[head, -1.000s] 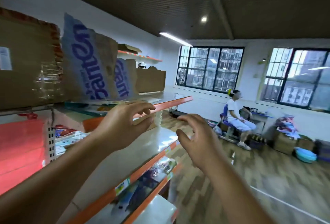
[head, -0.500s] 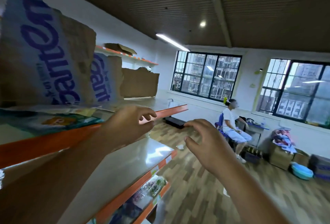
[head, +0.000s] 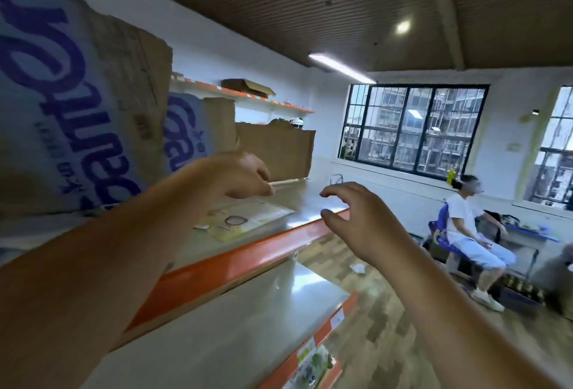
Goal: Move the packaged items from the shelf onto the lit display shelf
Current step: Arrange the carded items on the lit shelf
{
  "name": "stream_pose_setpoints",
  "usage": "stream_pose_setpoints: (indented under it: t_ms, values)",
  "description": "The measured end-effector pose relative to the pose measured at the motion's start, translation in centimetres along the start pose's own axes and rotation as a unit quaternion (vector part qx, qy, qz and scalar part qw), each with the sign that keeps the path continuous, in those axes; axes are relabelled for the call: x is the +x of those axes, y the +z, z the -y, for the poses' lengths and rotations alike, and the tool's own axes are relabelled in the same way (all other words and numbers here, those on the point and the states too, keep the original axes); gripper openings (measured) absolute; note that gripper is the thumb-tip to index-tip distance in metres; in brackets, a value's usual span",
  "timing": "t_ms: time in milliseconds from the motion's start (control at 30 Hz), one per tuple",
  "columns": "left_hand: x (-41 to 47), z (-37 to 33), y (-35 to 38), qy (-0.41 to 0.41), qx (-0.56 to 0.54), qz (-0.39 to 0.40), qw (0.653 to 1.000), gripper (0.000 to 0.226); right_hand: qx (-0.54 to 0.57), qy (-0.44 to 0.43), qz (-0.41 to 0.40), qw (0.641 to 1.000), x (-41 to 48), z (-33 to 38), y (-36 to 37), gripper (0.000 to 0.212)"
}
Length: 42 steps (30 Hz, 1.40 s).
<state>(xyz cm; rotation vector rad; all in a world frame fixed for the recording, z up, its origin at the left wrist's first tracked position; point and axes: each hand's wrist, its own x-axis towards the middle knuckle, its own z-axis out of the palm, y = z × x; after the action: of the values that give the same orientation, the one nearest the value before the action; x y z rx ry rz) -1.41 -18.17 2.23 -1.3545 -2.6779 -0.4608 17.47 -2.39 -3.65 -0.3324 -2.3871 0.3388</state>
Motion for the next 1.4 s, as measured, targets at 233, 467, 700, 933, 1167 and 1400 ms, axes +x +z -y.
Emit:
stream_pose_setpoints:
  t_ms: [233,467,700,933,1167,1400]
  values:
    - [4.4,0.0,2.4,-0.121,0.144,0.179,0.966,0.088,0.039,-0.057,0.027,0.997,6.9,-3.2,3.8,0.03]
    - [9.5,0.4,4.2,-0.196,0.2,0.244,0.929,0.106,0.087,-0.163,0.069,0.98,15.9,-7.1,8.2,0.027]
    - [11.7,2.2,6.3,-0.204,0.074,0.187,0.958,0.085,0.068,-0.24,0.283,0.926,24.5,-8.7,11.4,0.023]
    - [10.6,3.2,6.5,-0.188,0.05,0.072,0.978,0.077,0.06,-0.307,0.349,0.883,29.7,-6.1,15.3,0.028]
    - [10.0,5.5,5.8,-0.172,0.058,-0.095,0.979,0.079,0.336,-0.12,0.31,0.881,30.3,-8.2,18.8,0.03]
    - [10.5,5.7,5.7,-0.132,0.09,-0.193,0.968,0.074,0.547,0.014,0.354,0.759,30.8,-9.5,18.4,0.038]
